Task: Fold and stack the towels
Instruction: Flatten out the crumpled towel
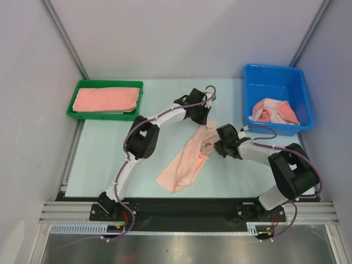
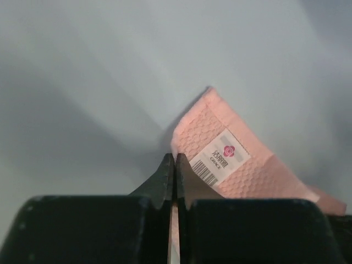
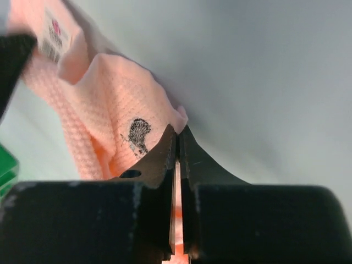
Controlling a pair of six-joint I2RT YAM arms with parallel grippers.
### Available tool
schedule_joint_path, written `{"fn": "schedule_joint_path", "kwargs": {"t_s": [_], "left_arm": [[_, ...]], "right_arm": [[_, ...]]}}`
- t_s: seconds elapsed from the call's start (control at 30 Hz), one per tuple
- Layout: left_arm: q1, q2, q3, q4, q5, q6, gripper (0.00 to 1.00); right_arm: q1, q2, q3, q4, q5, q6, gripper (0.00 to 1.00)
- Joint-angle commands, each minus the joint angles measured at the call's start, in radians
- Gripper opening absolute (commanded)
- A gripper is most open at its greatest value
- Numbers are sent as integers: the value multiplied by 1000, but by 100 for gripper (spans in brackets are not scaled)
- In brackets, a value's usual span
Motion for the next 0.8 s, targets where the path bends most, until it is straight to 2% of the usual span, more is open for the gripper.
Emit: {"fn": "schedule_joint_path", "kwargs": {"t_s": [0.0,0.03,0.1,0.13,0.17,0.27,0.33,0.37,0.43,0.47,0.5,0.67,0.77], "left_arm": [[39,-138,-100,-19,41,-42,0],[74,-191,-153,8,45,-86,0],[108,-323,-382,88,62,-165,0],[137,-449,-466,169,71,-186,0],[150,-516,-607,196,42,-211,0],[173,-673,-808,242,44,-303,0],[173,-714,-873,236,59,-358,9],[174,-721,-927,237,56,-371,19],[174,-731,-974,259,30,-400,27],[174,-727,-988,257,6,-400,41],[183,-718,-984,250,-20,-388,46],[217,-646,-860,181,-77,-331,55],[232,-595,-773,128,-136,-314,59]], "right_arm": [[-74,-34,-17,25,71,-202,0],[-86,-48,-14,47,57,-341,0],[-103,-77,7,68,16,-452,0],[-120,-81,21,68,-4,-551,0],[-127,-75,39,59,-19,-595,0],[-149,-3,124,30,-111,-732,0],[-154,60,191,30,-231,-785,0],[-151,88,211,33,-284,-831,0],[-149,160,254,39,-387,-859,0],[-149,178,262,51,-418,-880,0],[-149,198,268,61,-441,-890,0],[-141,223,276,96,-552,-931,0],[-140,223,280,96,-564,-940,0]]}}
